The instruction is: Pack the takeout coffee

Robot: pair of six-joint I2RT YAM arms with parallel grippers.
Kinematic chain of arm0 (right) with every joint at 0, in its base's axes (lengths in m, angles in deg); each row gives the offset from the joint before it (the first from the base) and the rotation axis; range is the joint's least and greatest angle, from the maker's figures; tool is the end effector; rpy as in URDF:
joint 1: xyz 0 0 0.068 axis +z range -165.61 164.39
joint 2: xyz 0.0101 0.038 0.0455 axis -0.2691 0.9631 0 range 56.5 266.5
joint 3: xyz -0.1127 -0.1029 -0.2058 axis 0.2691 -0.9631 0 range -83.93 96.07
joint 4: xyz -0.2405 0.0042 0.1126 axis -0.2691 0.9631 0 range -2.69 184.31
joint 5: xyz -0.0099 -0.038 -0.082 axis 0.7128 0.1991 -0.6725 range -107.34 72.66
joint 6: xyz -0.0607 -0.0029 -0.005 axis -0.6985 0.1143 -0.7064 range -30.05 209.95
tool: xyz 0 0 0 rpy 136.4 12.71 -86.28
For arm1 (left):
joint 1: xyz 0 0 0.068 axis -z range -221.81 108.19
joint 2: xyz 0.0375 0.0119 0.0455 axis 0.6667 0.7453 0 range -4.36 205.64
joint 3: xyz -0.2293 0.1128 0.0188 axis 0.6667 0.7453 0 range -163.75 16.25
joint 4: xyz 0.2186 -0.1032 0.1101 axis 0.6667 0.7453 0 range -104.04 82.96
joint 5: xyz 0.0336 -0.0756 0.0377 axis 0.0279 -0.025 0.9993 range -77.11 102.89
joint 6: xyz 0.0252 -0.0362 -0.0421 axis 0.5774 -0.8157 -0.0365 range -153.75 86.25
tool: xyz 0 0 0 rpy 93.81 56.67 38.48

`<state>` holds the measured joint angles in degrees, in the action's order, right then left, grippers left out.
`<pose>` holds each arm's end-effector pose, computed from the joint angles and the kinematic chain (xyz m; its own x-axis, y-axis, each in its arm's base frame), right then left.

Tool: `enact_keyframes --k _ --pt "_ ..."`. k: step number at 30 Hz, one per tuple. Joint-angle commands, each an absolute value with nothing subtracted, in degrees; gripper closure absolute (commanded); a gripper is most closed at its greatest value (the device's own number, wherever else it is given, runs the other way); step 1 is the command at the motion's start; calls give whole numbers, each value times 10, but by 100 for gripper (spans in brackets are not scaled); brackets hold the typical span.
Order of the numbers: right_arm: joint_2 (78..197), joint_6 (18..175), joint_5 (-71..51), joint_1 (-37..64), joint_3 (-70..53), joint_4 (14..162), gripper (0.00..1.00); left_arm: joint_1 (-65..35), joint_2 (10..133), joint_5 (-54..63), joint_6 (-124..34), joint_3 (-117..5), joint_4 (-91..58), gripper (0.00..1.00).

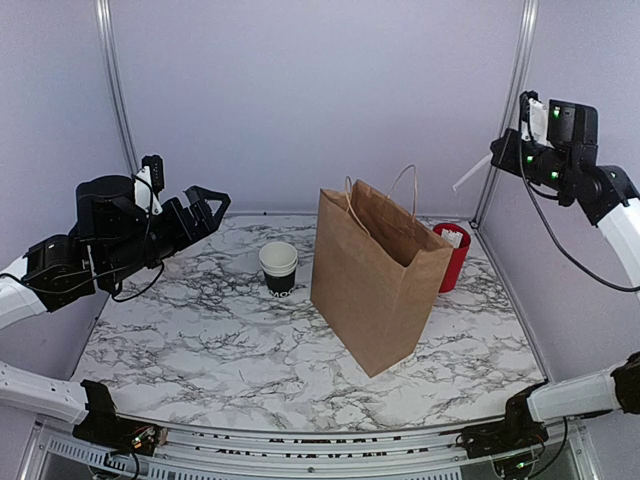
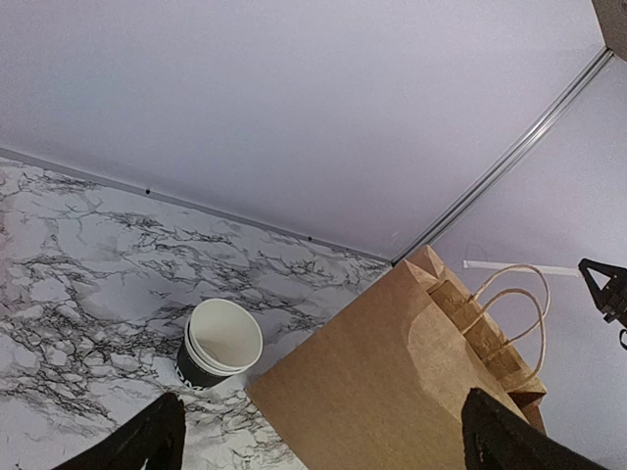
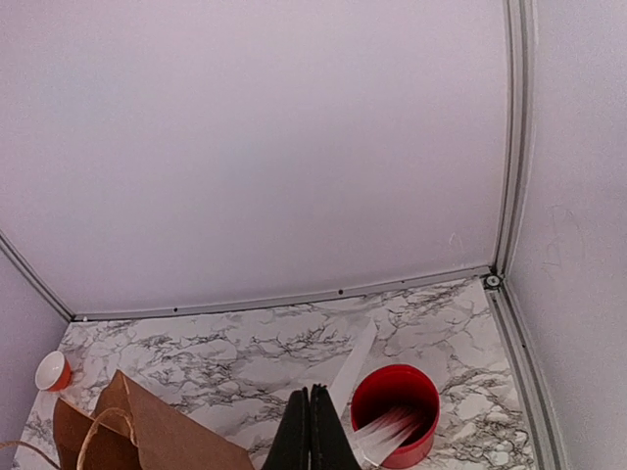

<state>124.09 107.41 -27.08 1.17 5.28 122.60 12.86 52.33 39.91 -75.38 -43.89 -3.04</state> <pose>0.2427 0.0650 0.4613 -0.2541 0.2322 -0.9389 -0.0534 0.9659 0.2533 0.1577 -0.1867 0.3797 -0.3665 -0.5062 -0.7806 0.2981 0.7309 -0.6139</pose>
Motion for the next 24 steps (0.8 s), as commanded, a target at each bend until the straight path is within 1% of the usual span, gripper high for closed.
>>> enact_keyframes --k 1,10,24 --pt "1217 1088 -217 17 64 1174 100 124 520 396 -753 -439 -31 1" --pt "1177 1125 -89 16 39 1073 100 122 518 394 -754 -434 -32 1" --pt "1190 1185 95 17 32 994 100 122 517 392 -757 -432 -34 1"
